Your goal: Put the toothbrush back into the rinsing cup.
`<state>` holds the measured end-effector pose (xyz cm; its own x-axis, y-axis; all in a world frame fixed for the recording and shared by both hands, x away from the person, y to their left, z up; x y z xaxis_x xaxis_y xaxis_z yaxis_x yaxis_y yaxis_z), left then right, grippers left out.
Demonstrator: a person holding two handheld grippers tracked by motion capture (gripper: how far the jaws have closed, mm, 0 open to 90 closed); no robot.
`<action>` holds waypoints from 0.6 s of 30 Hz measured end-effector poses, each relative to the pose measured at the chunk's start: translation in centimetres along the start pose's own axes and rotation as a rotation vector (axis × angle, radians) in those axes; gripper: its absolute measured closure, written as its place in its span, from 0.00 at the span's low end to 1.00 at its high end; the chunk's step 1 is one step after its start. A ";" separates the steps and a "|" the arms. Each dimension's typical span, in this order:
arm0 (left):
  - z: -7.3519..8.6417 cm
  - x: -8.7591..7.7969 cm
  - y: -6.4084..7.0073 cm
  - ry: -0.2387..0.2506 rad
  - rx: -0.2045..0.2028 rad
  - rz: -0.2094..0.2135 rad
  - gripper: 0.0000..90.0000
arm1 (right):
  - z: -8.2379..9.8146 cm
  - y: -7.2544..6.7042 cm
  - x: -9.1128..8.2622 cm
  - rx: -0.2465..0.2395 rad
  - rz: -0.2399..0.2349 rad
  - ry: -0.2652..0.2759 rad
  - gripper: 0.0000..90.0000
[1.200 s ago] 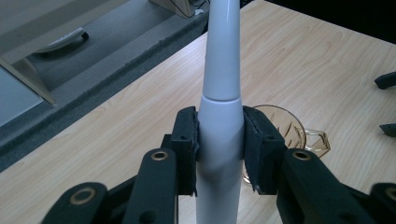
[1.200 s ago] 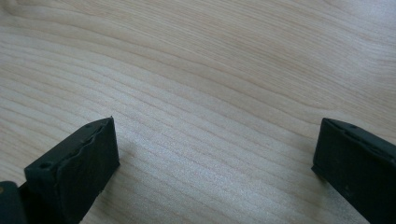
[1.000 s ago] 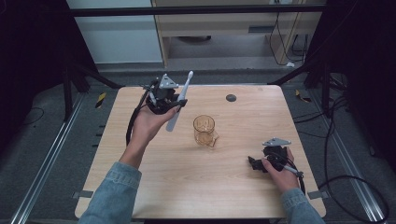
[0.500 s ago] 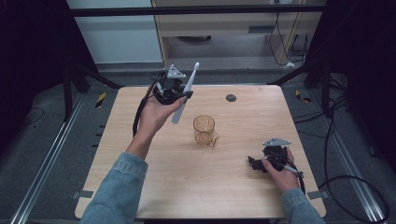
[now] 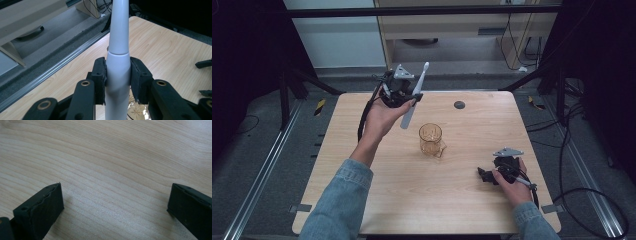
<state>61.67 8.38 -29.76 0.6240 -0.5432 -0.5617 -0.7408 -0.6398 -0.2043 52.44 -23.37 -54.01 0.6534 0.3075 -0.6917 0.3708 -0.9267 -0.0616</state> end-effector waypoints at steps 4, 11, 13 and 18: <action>-0.2 0.3 0.3 0.004 0.005 0.010 0.75 | 0.0 0.0 0.0 -0.001 0.002 0.000 0.00; -0.6 0.7 0.7 0.018 -0.001 0.018 0.75 | 0.0 0.0 0.0 0.000 0.000 0.000 0.00; -0.7 0.8 0.8 0.020 0.003 0.017 0.75 | 0.0 0.0 0.0 -0.002 0.002 0.000 0.00; -0.9 1.1 1.1 0.022 0.010 0.023 0.75 | 0.0 0.0 0.0 -0.002 0.003 -0.001 0.00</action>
Point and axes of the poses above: each handheld gripper's, and its own axes: x roughly forward along the jaws, z roughly out of its underside, y roughly to its right, the point moved 4 cm from there along x, roughly forward along the jaws, and after that the axes turned 5 degrees about x, right-handed, at the moved point
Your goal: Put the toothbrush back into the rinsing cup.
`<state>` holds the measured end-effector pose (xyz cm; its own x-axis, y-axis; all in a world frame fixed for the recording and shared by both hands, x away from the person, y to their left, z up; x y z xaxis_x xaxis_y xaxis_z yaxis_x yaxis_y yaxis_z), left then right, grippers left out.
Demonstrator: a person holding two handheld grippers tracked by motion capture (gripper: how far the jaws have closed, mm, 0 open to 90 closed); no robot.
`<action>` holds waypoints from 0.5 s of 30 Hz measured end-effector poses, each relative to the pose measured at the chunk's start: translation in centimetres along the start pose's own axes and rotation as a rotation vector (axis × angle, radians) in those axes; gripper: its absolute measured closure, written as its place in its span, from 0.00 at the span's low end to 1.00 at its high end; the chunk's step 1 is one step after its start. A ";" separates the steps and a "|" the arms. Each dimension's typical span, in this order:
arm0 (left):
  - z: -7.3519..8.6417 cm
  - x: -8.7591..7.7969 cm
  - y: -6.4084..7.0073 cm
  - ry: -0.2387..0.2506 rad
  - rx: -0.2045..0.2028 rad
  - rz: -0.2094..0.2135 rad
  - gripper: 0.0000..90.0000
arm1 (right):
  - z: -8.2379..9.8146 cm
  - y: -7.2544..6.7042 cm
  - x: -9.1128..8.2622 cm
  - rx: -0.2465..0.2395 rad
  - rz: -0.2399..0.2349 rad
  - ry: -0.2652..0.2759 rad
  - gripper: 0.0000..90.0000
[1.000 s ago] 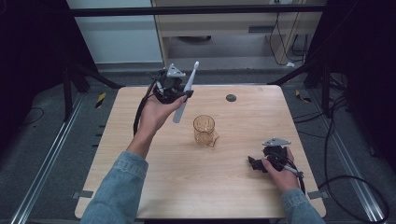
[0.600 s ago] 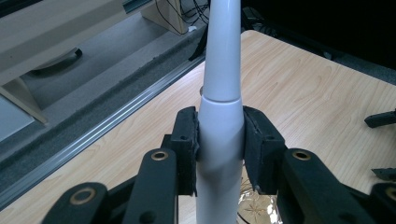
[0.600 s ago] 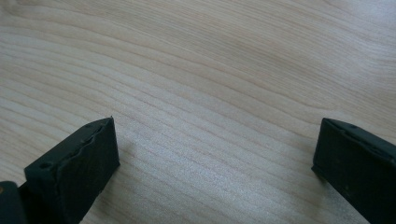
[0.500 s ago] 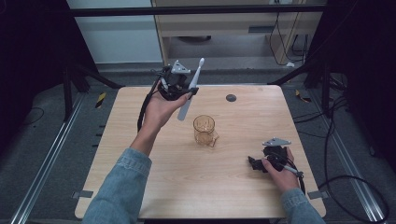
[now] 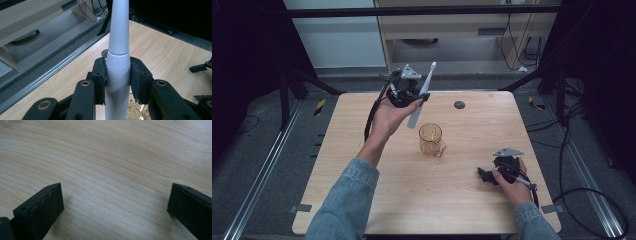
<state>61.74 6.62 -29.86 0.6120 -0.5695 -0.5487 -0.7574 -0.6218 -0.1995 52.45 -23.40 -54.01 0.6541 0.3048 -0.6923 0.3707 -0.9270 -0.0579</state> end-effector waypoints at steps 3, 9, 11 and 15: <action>-0.1 0.3 0.1 0.001 -0.001 0.005 0.75 | 0.0 0.0 0.0 0.001 0.000 0.000 0.00; -0.2 0.8 0.5 0.002 0.000 0.008 0.75 | 0.0 0.0 0.0 0.003 -0.002 -0.001 0.00; -0.2 1.0 0.6 0.004 -0.002 0.012 0.75 | 0.0 0.0 0.0 0.002 -0.002 0.000 0.00; -0.3 1.5 0.9 0.002 0.000 0.021 0.75 | 0.0 0.0 0.0 0.003 -0.002 -0.001 0.00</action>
Point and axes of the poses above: each handheld gripper's, and its own axes: x roughly forward along the jaws, z roughly out of its underside, y roughly to its right, the point moved 4 cm from there along x, roughly forward along the jaws, and after that the axes turned 5 degrees about x, right-handed, at the moved point
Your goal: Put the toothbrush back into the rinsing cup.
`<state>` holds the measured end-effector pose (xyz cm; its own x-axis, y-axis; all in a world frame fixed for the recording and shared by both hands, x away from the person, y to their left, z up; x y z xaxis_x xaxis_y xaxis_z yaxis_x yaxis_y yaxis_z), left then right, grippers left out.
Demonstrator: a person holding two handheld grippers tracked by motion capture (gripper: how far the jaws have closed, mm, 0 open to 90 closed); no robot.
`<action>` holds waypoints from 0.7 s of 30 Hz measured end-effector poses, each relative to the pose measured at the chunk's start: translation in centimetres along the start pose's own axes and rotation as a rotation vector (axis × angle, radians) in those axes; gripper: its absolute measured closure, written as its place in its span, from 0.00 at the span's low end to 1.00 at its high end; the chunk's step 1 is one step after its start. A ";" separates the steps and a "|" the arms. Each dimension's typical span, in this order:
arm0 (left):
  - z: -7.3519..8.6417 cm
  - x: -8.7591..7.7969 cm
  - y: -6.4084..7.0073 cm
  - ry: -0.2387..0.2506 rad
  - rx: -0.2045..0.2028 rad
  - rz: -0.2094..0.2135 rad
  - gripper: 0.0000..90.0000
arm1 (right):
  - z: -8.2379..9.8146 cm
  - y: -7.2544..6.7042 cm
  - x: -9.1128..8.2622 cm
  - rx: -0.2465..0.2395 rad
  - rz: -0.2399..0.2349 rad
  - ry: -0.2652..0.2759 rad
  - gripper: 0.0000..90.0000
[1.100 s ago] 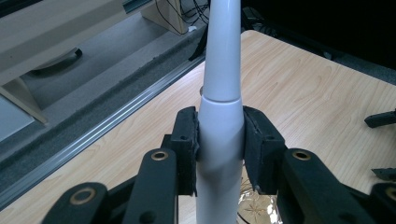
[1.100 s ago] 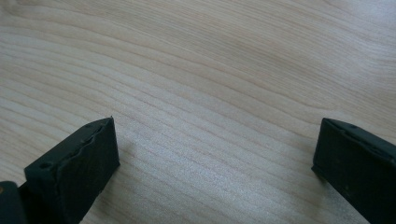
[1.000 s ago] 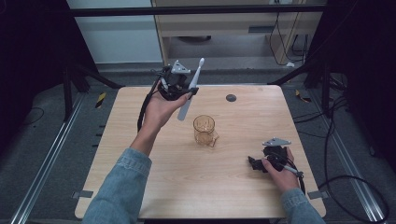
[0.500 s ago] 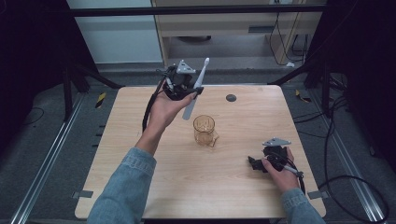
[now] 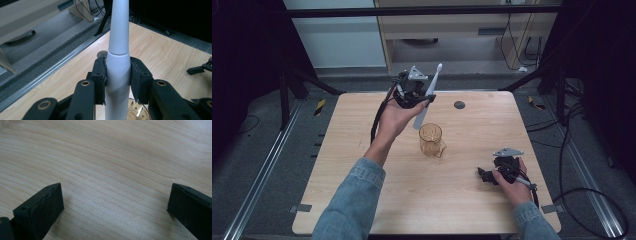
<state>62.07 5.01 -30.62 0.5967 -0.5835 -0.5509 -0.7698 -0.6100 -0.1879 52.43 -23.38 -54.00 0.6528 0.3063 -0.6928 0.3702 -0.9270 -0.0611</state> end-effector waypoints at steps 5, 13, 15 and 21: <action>0.0 0.7 0.3 -0.004 0.000 0.010 0.75 | 0.0 0.0 0.0 0.001 0.000 0.000 0.00; 0.3 1.4 1.0 -0.007 0.004 0.024 0.75 | 0.0 0.0 0.0 0.000 0.000 0.000 0.00; 0.3 1.5 1.0 -0.004 0.002 0.025 0.75 | 0.0 0.0 0.0 0.000 0.000 0.000 0.00; 1.0 2.8 1.5 -0.022 0.002 0.047 0.75 | 0.0 0.0 0.0 0.001 0.000 0.000 0.00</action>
Point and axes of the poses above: each handheld gripper's, and its own axes: x roughly forward along the jaws, z roughly out of its underside, y roughly to its right, the point moved 4 cm from there along x, roughly forward along the jaws, and after that the axes turned 5 degrees about x, right-handed, at the moved point
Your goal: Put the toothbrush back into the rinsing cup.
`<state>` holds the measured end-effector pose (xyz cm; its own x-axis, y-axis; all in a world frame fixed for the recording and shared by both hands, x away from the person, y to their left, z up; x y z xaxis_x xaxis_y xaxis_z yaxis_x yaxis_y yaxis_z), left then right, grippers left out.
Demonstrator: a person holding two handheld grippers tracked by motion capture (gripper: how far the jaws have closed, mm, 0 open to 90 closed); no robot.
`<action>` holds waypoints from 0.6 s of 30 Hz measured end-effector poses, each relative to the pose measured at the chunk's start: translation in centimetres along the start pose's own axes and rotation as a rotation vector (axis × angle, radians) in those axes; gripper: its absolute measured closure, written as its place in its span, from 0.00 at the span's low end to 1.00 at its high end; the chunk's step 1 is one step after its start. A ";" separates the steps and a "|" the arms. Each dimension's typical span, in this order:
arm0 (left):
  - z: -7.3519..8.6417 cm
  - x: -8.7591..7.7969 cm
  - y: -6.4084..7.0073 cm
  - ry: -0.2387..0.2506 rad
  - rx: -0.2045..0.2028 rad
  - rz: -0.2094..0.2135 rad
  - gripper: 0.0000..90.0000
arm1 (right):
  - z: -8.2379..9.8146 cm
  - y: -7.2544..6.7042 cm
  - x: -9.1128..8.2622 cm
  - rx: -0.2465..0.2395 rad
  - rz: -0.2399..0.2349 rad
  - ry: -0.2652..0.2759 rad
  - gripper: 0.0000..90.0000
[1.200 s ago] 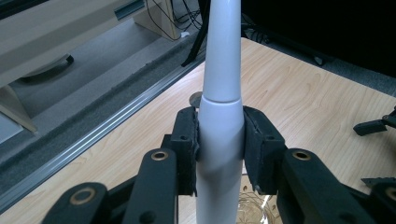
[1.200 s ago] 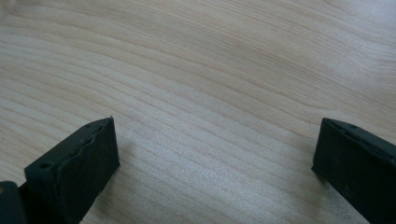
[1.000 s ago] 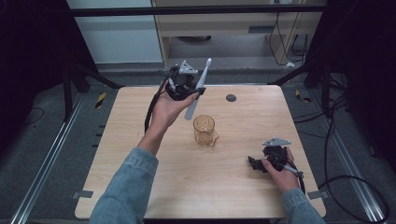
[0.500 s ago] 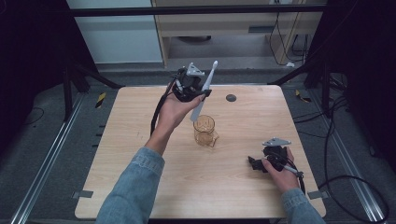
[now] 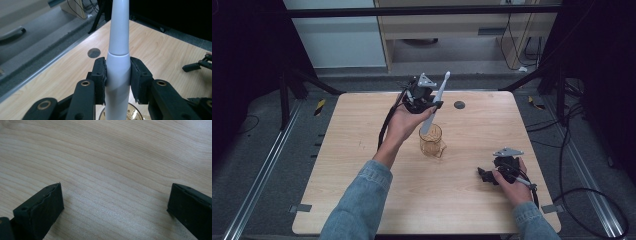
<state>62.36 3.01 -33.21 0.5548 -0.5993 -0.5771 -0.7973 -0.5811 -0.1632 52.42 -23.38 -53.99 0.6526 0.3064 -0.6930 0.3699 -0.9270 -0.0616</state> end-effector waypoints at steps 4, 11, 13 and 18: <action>0.5 0.8 0.4 -0.006 0.002 0.015 0.75 | 0.0 0.0 0.0 -0.003 -0.001 0.002 0.00; 1.4 1.8 0.4 -0.013 -0.001 0.017 0.75 | 0.0 0.0 0.0 -0.002 -0.001 0.002 0.00; 1.7 2.0 0.4 -0.017 -0.002 0.020 0.75 | 0.0 0.0 0.0 -0.002 -0.001 0.002 0.00; 2.6 2.4 0.6 -0.027 -0.006 0.024 0.75 | 0.0 0.0 0.0 -0.002 0.000 0.002 0.00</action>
<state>62.62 2.68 -36.82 0.5290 -0.5982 -0.6019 -0.8089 -0.5700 -0.1443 52.44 -23.39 -54.00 0.6537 0.3072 -0.6916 0.3717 -0.9264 -0.0601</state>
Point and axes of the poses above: each handheld gripper's, and its own axes: x roughly forward along the jaws, z roughly out of its underside, y roughly to its right, the point moved 4 cm from there along x, roughly forward along the jaws, and after that the axes turned 5 degrees about x, right-handed, at the moved point
